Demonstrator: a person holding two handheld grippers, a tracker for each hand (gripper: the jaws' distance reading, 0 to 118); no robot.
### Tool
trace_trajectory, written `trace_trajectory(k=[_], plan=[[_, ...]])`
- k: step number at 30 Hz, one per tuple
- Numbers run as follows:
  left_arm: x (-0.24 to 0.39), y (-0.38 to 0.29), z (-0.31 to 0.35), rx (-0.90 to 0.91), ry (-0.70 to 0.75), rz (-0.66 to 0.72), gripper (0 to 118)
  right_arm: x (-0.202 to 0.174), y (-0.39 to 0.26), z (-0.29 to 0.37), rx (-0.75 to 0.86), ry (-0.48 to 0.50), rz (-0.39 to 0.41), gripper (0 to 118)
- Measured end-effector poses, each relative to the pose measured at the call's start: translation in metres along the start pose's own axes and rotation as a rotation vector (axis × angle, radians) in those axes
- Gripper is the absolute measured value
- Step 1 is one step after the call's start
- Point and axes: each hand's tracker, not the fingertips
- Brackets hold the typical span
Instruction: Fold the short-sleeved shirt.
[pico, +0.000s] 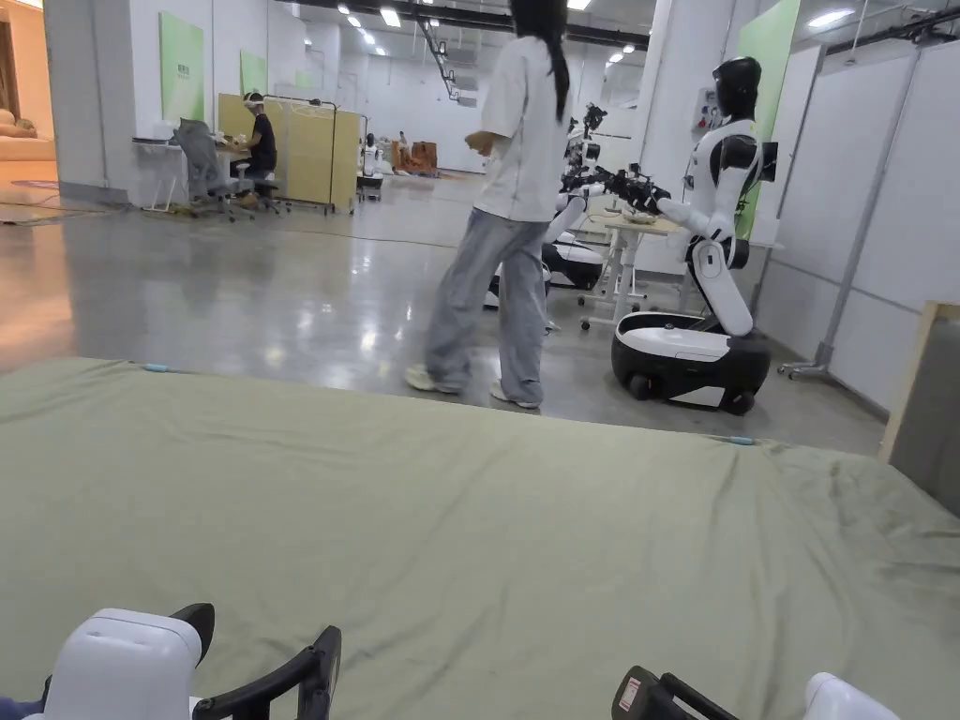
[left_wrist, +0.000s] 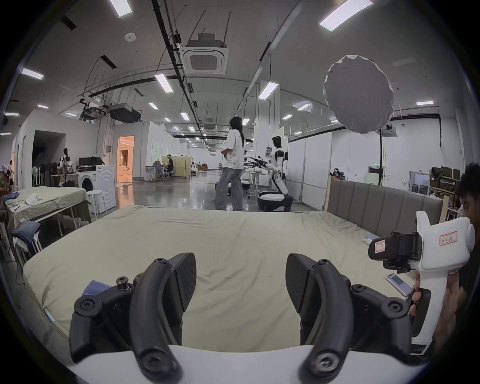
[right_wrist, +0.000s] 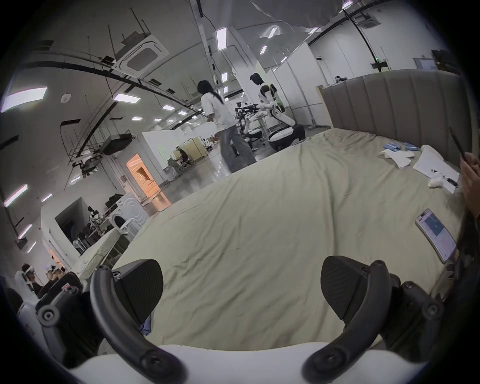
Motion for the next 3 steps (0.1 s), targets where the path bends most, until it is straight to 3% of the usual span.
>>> trace_trajectory(k=[3], plan=[[-0.0011,-0.0015,-0.0019,-0.004,0.001,0.003,71,0.0042,-0.0019,0.003,0.024,0.05,-0.013,118]])
